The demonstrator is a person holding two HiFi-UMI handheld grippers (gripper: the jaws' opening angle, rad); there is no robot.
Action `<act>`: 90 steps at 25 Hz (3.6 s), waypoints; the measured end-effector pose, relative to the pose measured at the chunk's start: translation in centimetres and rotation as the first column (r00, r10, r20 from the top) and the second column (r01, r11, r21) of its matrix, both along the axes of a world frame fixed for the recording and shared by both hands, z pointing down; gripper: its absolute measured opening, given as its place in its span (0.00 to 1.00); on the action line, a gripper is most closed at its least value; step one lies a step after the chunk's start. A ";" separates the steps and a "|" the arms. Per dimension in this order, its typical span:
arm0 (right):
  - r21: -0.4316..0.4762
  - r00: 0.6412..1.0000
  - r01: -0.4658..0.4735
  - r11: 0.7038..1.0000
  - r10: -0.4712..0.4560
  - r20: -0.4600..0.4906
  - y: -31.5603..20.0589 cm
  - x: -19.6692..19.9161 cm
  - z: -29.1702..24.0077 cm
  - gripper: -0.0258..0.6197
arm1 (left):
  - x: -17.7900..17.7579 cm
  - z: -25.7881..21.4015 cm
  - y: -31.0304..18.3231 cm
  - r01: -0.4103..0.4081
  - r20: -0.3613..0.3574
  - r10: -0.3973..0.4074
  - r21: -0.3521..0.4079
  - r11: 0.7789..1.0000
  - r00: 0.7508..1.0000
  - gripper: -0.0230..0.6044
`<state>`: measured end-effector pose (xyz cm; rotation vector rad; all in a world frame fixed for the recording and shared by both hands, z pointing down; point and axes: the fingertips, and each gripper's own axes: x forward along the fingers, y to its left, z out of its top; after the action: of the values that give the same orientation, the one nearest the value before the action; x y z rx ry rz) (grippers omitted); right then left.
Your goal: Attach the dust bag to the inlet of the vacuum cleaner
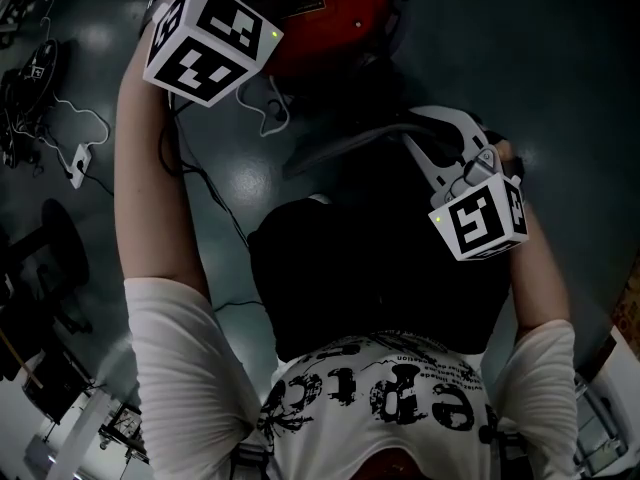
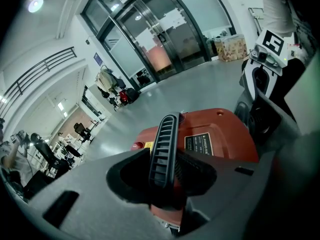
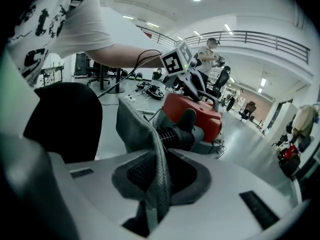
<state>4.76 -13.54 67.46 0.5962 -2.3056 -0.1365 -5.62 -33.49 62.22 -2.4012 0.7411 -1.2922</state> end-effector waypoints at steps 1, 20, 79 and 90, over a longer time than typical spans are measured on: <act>-0.004 1.000 -0.010 1.000 0.010 0.002 0.0 0.1 0.1 0.11 | 0.0 0.0 0.0 0.001 -0.002 -0.001 0.000 1.000 1.000 0.25; -0.043 0.979 -0.204 0.978 0.205 0.020 -1.0 -0.5 -0.7 0.13 | -0.4 -1.2 -0.3 0.025 -0.044 -0.025 -0.001 1.000 0.999 0.26; -0.075 0.653 -0.504 0.860 0.437 0.619 -5.4 1.5 -21.6 0.04 | -5.1 -16.4 16.6 0.613 -0.832 -0.455 -0.186 0.768 0.317 0.04; 0.018 0.685 -0.475 0.880 0.357 0.635 -1.9 2.8 -52.9 0.04 | -4.3 -47.6 19.7 0.647 -0.833 -0.450 -0.154 0.746 0.321 0.04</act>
<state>7.51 -15.46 14.61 1.4353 -2.7109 0.0903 -9.90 -13.79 14.63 -2.5700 2.0153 0.0204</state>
